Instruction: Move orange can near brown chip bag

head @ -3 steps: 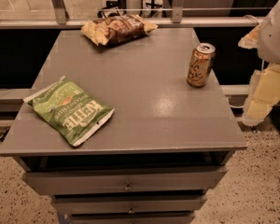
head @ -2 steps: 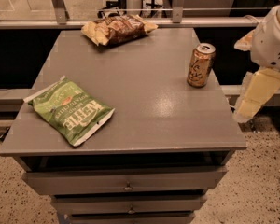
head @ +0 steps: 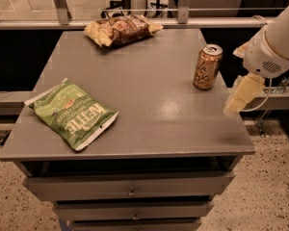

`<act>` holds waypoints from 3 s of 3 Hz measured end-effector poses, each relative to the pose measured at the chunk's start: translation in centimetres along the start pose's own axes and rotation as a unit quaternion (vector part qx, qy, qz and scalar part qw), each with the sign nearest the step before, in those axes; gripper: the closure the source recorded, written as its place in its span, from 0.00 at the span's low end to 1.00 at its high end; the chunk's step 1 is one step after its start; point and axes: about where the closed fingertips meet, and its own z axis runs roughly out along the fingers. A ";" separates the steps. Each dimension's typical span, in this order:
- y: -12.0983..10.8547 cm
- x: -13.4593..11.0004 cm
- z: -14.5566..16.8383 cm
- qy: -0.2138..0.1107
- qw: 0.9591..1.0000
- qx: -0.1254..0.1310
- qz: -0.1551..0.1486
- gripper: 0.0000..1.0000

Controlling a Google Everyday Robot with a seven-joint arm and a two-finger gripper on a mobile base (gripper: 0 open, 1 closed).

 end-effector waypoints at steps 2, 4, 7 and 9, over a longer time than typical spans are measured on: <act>-5.4 -0.6 5.5 -0.096 0.994 0.018 0.054 0.00; -8.0 -2.9 9.0 -0.215 0.970 0.000 0.115 0.00; -9.0 -5.7 9.0 -0.330 0.923 -0.044 0.194 0.46; -11.4 -8.9 7.1 -0.352 0.922 -0.041 0.158 0.94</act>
Offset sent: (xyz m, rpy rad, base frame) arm 0.0990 -0.0001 -0.0446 0.3283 -0.1113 -0.0795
